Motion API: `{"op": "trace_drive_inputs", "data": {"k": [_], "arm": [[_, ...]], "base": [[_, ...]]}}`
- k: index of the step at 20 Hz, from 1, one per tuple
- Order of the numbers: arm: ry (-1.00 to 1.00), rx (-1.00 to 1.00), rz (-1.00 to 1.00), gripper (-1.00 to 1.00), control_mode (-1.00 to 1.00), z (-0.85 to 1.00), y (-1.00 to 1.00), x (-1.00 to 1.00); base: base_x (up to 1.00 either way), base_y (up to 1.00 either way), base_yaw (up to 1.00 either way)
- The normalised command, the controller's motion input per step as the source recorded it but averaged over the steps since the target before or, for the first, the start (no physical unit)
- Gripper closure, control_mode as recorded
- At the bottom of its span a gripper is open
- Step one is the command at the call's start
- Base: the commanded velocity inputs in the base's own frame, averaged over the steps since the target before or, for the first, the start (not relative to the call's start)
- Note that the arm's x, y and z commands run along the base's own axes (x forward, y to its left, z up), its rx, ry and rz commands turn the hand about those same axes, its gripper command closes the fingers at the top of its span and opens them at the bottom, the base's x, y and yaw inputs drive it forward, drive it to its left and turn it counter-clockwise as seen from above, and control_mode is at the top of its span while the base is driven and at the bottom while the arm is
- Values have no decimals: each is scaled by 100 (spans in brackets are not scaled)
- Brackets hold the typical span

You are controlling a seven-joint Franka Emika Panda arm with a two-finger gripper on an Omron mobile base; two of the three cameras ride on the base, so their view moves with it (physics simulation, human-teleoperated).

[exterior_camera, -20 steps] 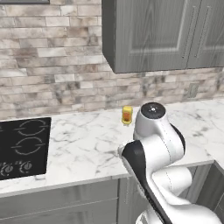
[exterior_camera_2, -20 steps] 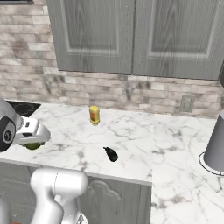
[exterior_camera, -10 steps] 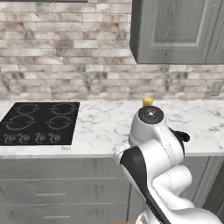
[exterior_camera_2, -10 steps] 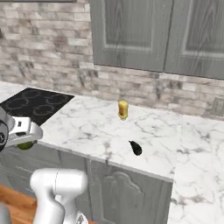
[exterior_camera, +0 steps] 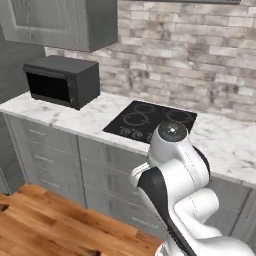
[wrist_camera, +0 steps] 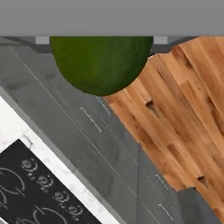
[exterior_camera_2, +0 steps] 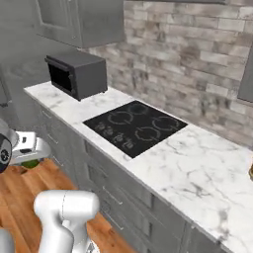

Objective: Place the lime and eggplant inside the fridge drawer. Close the drawer after placing the vegetables.

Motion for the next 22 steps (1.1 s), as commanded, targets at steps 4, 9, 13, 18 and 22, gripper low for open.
{"op": "trace_drive_inputs", "data": {"k": [4,9,13,18,22], "arm": [[0,0,0,100,100,0,0,0],[0,0,0,100,100,0,0,0],[0,0,0,100,100,0,0,0],[0,0,0,100,100,0,0,0],[0,0,0,100,100,0,0,0]], "base": [[17,69,72],[83,74,50],[99,74,41],[100,69,30],[100,82,23]]}}
